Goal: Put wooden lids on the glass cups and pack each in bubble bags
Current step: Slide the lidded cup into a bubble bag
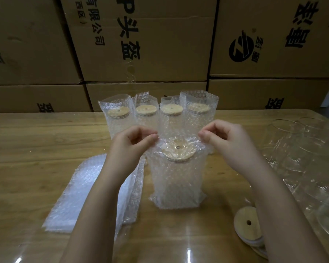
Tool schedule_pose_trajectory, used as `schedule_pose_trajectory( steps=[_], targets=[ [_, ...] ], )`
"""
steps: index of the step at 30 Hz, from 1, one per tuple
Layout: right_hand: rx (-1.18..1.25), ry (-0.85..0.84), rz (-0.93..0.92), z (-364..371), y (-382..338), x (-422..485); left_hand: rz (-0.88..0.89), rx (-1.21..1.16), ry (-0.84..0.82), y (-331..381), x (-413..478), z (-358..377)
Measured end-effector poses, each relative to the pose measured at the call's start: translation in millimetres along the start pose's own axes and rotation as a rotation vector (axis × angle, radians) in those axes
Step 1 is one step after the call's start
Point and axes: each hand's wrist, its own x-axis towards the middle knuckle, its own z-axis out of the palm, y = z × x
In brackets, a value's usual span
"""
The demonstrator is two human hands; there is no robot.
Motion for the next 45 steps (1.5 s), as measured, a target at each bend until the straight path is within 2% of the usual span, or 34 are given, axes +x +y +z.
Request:
schedule_pose_trajectory(
  steps=[7, 10, 12, 14, 16, 18, 20, 26, 35, 41, 45],
  targets=[
    [-0.102, 0.078, -0.042, -1, -1, -1, 0.146, 0.098, 0.066, 1, -1, -2],
    [-0.101, 0.093, -0.075, -3, -1, -1, 0.128, 0.046, 0.071, 2, -1, -5],
    [-0.084, 0.087, -0.086, -6, 0, -2, 0.081, -0.006, 0.008, 2, -1, -9],
    [-0.007, -0.005, -0.043, -12, 4, -1, 0.05, -0.054, -0.131, -2, -2, -12],
    [0.037, -0.215, 0.033, -18, 8, -1, 0.011, -0.095, -0.261, -8, -4, -11],
    [-0.034, -0.376, 0.07, -18, 12, -2, -0.031, -0.117, -0.299, -14, -5, -6],
    [-0.098, -0.387, 0.087, -14, 14, -2, -0.019, -0.13, -0.236, -18, -4, -3],
    [0.039, -0.146, 0.02, -7, 14, 2, 0.058, -0.188, -0.066, -25, 2, -1],
    [0.098, 0.032, -0.019, 0, 20, 6, 0.092, -0.264, 0.106, -27, 4, 8],
    [0.124, 0.033, -0.027, 4, 22, 8, 0.098, -0.311, 0.167, -27, 4, 11],
    [0.18, -0.132, 0.061, 0, 24, 7, 0.063, -0.299, 0.16, -30, 2, 10]
  ],
)
